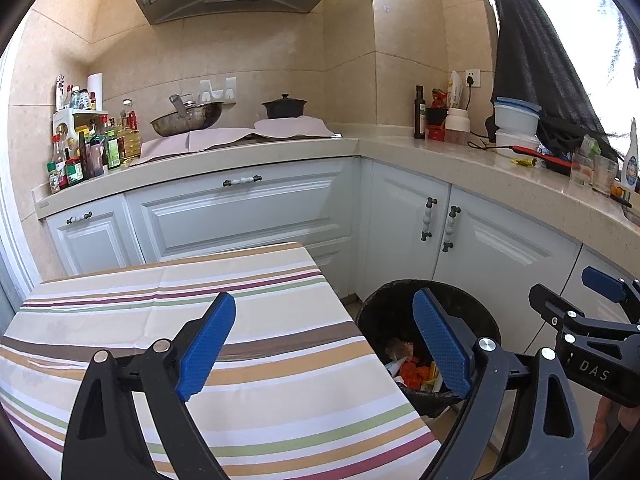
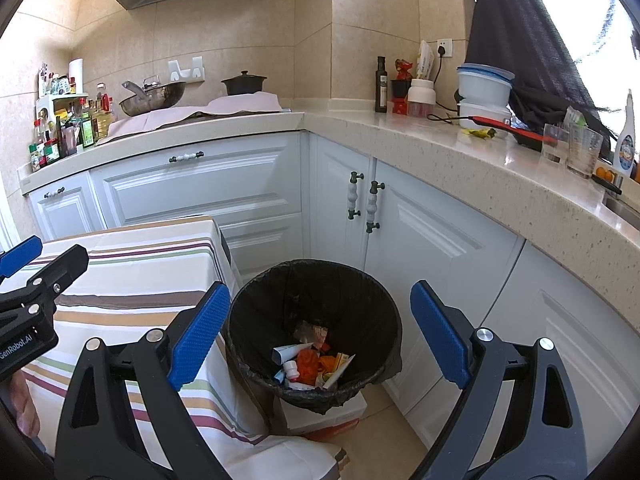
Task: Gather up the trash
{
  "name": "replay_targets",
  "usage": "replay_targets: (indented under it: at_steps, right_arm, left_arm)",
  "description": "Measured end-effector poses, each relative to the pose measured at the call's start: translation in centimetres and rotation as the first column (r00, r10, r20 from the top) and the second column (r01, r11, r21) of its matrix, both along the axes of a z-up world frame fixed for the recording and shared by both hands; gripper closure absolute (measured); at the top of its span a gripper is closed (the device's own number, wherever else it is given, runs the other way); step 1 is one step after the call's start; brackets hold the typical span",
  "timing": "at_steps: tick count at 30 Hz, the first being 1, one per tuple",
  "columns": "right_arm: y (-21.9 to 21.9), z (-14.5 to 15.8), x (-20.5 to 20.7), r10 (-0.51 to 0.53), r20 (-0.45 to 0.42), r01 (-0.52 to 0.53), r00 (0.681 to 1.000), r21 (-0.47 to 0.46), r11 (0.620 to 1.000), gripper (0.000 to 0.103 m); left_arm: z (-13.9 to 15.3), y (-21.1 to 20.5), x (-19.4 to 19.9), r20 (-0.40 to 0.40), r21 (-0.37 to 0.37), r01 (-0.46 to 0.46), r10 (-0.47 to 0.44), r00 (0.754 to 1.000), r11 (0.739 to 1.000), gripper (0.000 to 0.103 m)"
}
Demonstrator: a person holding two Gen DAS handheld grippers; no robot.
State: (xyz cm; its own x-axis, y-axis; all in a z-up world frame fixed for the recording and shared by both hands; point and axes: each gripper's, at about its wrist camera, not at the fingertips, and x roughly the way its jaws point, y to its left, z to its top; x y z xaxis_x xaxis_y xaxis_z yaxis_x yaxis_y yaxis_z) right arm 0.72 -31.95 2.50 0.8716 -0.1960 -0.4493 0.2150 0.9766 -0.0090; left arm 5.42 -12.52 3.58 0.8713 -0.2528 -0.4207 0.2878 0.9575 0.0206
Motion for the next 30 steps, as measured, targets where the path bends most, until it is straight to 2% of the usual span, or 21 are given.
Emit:
replay_targets:
  at_steps: [8, 15, 18, 24, 30]
  right_arm:
    - [-0.1, 0.0, 0.0, 0.001, -0.001, -0.001, 1.0, 0.001, 1.0, 0.013]
    - [-0.1, -0.1, 0.0, -0.001, -0.001, 0.001, 1.0, 0.001, 1.0, 0.013]
    - [-0.1, -0.2, 0.0, 0.0, -0.002, 0.0, 1.0, 0.001, 1.0, 0.013]
    - [-0.2, -0.2, 0.0, 0.0, -0.002, 0.0, 1.0, 0.002, 1.0, 0.013]
    - [0.5, -1.3, 0.1, 0.017, -0.013, -0.017, 1.0, 0.003, 1.0, 0.013]
  left_arm:
    - [-0.3, -0.1, 0.3, -0.018, -0.015, 0.003, -0.003, 1.0, 1.0, 0.012]
    - [-0.4, -0.7, -0.2, 0.004, 0.004, 0.011, -0.011, 1.0, 1.0, 0.009]
    - [-0.6, -1.0, 0.1, -0.037, 0.017, 0.019, -0.019, 0.999, 1.0, 0.009]
    - [-1.1, -1.1, 0.4, -0.049, 0.037, 0.017, -0.016, 0.999, 0.999, 0.009]
    - [-1.9, -0.5, 1.3, -0.094, 0.056, -0.003, 0.008, 0.996, 0.998, 0.009]
